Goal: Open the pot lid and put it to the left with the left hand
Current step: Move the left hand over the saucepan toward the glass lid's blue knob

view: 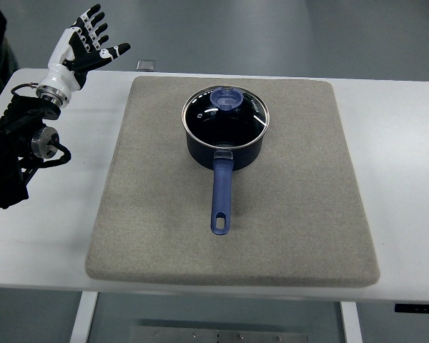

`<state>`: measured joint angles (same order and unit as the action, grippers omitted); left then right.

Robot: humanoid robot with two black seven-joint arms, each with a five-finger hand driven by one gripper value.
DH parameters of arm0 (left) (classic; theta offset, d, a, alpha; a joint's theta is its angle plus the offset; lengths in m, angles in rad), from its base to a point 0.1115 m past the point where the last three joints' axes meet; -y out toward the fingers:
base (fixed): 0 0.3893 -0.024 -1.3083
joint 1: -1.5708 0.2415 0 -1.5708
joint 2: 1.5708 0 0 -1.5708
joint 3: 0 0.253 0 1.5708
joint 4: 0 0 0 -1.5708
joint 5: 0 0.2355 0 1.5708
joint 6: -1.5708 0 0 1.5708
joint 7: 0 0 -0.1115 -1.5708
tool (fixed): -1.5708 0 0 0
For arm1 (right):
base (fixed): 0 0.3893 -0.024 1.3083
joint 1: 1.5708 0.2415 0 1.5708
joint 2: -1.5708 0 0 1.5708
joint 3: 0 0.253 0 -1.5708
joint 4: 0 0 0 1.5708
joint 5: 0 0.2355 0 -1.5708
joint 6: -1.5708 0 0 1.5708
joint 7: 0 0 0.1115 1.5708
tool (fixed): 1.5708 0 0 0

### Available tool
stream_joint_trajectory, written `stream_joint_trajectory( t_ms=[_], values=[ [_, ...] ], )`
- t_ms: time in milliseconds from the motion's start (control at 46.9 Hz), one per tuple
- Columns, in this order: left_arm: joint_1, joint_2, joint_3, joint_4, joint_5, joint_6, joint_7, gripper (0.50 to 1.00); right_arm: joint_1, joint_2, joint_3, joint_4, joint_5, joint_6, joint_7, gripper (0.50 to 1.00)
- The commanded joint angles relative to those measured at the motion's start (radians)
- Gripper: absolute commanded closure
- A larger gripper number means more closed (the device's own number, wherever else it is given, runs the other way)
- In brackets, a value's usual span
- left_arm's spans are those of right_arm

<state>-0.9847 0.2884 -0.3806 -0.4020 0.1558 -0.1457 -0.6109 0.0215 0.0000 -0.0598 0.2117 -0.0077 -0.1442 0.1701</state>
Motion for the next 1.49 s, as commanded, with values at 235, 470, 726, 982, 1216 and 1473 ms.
stream_joint_trajectory(
  t_ms=[235,470,726,982,1216,1473],
  values=[
    [-0.005,0.0,0.002,0.0,0.001,0.0,0.0,0.508,0.0,0.0,0.0,0.0,0.0,0.0,-0.001,0.583],
    [-0.028,0.015,0.002,-0.003,0.004,-0.005,0.0,0.508,0.0,0.0,0.0,0.0,0.0,0.0,0.0,0.583],
    [-0.072,0.043,0.019,-0.086,0.185,-0.014,0.0,0.508,0.0,0.0,0.0,0.0,0.0,0.0,0.0,0.583],
    [-0.101,0.075,0.022,-0.201,0.504,-0.014,0.0,0.508,0.0,0.0,0.0,0.0,0.0,0.0,0.0,0.583],
    [-0.202,0.186,0.161,-0.36,0.662,-0.017,0.0,0.508,0.0,0.0,0.0,0.0,0.0,0.0,0.0,0.583],
    [-0.405,0.227,0.411,-0.429,0.751,-0.049,0.0,0.519,0.0,0.0,0.0,0.0,0.0,0.0,0.0,0.583]
  ],
)
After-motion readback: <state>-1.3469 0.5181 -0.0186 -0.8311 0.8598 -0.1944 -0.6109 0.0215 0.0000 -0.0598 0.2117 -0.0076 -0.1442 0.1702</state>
